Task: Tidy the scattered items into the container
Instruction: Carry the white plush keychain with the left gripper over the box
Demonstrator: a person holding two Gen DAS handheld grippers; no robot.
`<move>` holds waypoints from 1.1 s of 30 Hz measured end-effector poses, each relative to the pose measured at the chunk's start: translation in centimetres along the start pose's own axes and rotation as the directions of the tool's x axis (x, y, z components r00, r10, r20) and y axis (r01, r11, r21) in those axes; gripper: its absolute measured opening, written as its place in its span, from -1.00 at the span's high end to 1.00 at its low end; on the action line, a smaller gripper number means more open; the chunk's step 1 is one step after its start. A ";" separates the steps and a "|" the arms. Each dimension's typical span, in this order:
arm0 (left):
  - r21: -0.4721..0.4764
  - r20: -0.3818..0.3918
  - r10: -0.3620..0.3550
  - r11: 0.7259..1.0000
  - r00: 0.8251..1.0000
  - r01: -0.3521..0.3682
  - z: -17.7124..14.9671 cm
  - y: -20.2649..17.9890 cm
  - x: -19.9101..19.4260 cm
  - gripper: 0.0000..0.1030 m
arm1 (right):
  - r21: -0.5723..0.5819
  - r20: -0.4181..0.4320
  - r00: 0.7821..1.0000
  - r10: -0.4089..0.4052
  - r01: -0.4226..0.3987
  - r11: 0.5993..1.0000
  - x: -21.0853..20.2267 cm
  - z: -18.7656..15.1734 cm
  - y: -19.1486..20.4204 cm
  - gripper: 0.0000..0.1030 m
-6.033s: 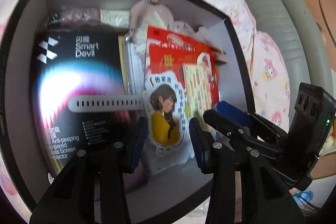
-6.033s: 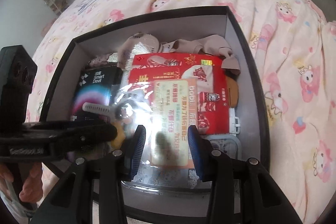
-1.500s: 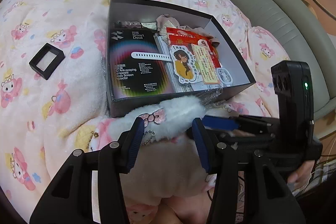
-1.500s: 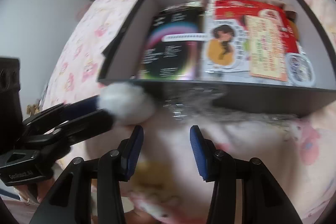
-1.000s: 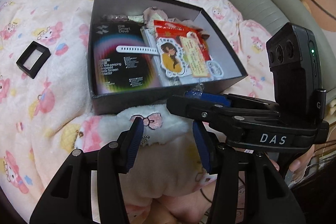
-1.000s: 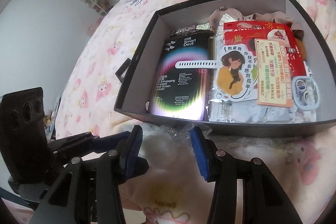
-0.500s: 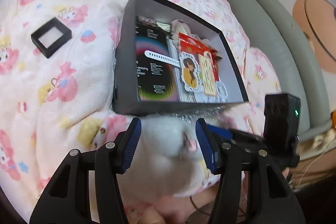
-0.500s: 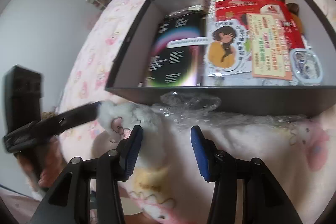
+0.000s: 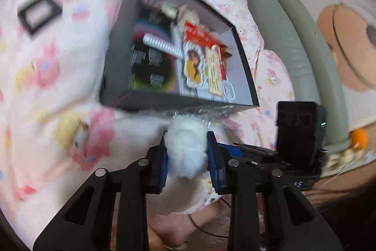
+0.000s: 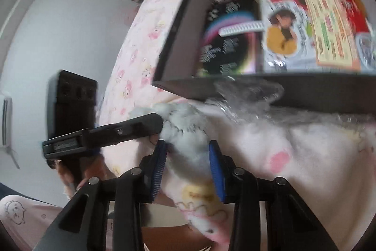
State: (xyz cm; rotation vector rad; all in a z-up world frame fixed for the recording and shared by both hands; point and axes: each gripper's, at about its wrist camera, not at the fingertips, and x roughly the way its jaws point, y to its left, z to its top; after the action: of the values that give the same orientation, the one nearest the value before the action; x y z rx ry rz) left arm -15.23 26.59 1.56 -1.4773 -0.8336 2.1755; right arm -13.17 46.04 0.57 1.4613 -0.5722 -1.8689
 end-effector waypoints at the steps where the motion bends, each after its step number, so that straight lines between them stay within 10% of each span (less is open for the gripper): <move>1: 0.013 0.010 0.007 1.000 1.000 -0.007 0.2 -0.4 -0.2 0.46 | -0.019 0.009 1.000 -0.007 0.008 1.000 -0.3 0.1 0.5 0.35; 8: -0.003 -0.022 0.036 0.999 0.999 -0.036 0.4 -0.1 0.5 0.49 | -0.010 -0.004 0.996 -0.086 0.086 0.996 -0.5 -0.3 -0.1 0.31; 17: 0.062 0.021 0.041 0.997 0.999 -0.042 0.9 -2.0 -0.4 0.50 | 0.078 -0.016 0.998 0.063 -0.062 0.995 0.2 -0.5 -1.9 0.39; 27: 0.164 0.112 0.088 0.981 0.990 -0.106 6.7 -5.0 1.7 0.51 | -0.069 0.196 0.979 -0.062 0.077 0.995 -3.8 5.7 1.1 0.44; 33: 0.127 0.133 0.130 0.981 0.983 -0.147 8.2 -3.3 4.8 0.51 | -0.023 0.147 0.974 -0.170 0.175 0.984 -2.3 8.1 -1.6 0.48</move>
State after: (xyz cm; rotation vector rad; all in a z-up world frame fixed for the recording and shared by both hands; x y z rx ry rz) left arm -24.70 29.88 2.64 -1.3827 -0.6230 2.3957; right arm -21.05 48.23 3.16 1.3981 -0.4898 -2.1237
